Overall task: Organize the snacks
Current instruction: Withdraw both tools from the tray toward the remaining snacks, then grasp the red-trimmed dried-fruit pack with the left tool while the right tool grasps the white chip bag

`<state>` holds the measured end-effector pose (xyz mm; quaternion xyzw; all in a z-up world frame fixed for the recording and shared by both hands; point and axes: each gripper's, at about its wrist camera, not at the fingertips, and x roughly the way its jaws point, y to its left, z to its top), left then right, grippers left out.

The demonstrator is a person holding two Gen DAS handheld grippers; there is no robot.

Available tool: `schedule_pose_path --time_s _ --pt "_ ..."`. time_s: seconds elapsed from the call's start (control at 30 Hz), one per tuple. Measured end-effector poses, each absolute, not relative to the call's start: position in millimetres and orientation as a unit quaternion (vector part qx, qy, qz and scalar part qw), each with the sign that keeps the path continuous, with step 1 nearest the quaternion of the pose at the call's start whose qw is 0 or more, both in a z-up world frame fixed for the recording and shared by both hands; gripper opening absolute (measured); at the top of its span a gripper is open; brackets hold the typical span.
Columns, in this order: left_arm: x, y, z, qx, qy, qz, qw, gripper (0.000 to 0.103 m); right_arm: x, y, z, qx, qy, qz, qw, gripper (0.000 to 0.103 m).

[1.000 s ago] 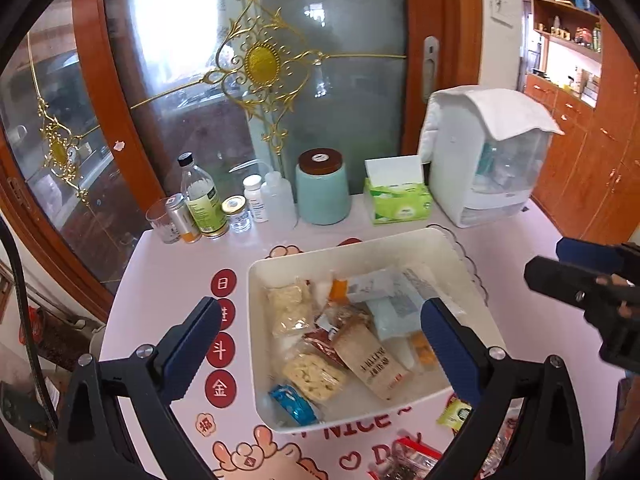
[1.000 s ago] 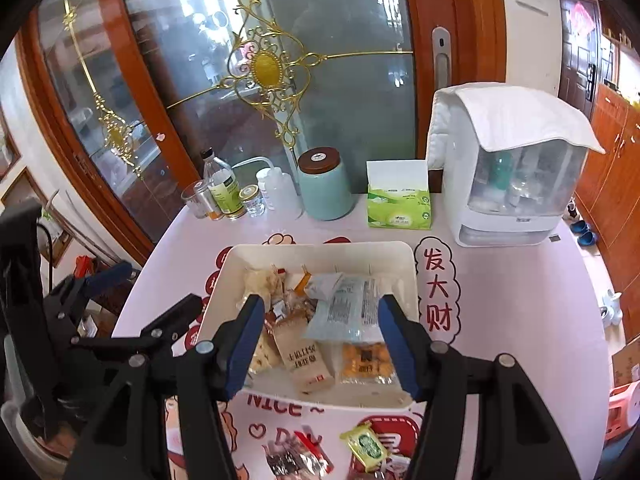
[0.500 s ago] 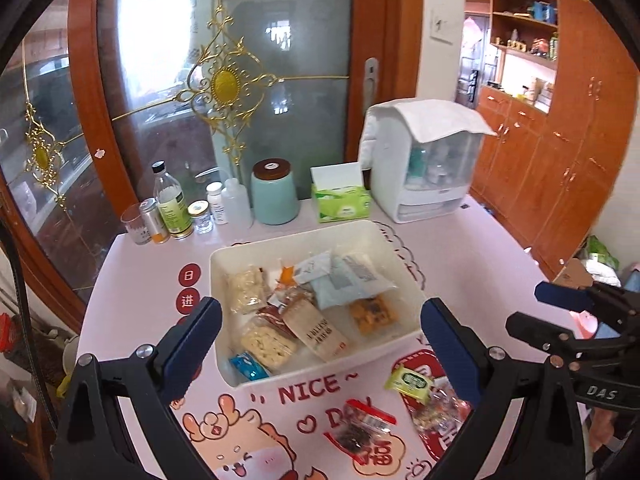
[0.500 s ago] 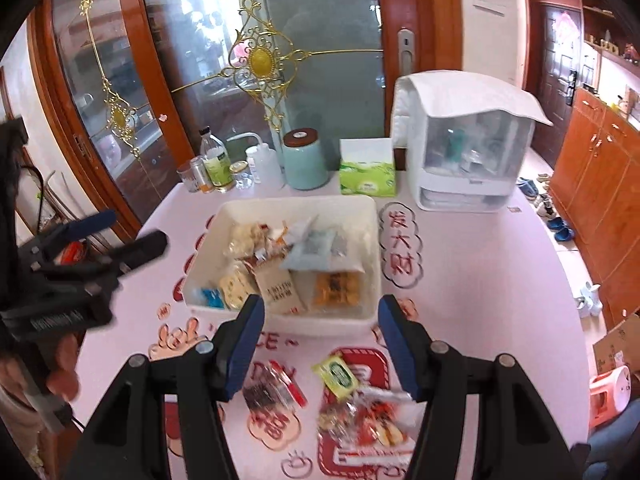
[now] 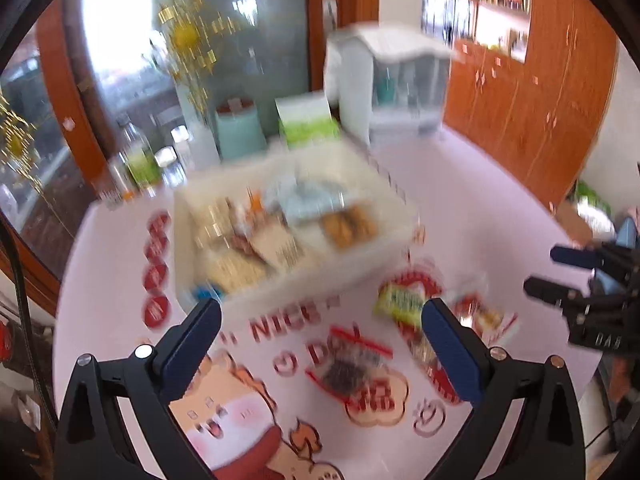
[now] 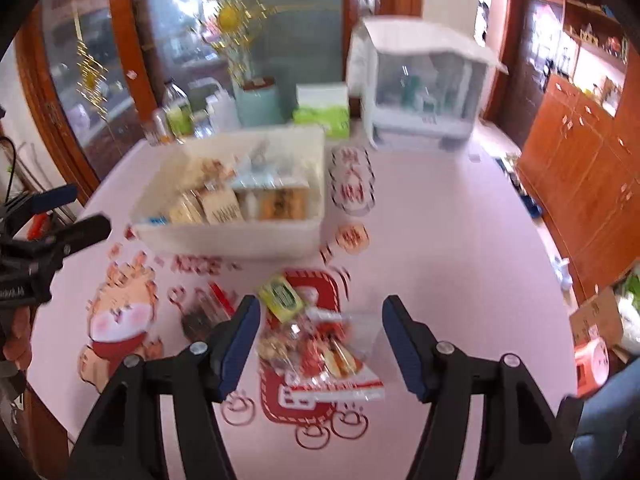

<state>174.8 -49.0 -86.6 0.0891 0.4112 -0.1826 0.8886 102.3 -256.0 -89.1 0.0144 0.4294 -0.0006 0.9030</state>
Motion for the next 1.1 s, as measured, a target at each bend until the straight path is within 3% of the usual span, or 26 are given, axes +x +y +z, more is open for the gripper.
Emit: schedule_pose_path --time_s 0.3,0.63,0.8,0.9,1.1 --pt "193 -63 -199 0.110 0.507 -0.174 0.837 0.100 125 -294 -176 0.083 0.502 -0.036 0.860 0.064" --pt "209 -78 -244 0.123 0.537 -0.173 0.817 0.100 155 -300 -218 0.140 0.542 0.010 0.829 0.066" --pt "212 -85 -256 0.121 0.549 -0.179 0.807 0.086 163 -296 -224 0.137 0.545 0.019 0.827 0.073" --pt "214 -88 -259 0.118 0.549 -0.178 0.808 0.085 166 -299 -230 0.158 0.553 0.038 0.817 0.073" --pt "211 -87 -259 0.115 0.546 -0.181 0.810 0.065 168 -292 -240 0.132 0.570 0.033 0.810 0.072"
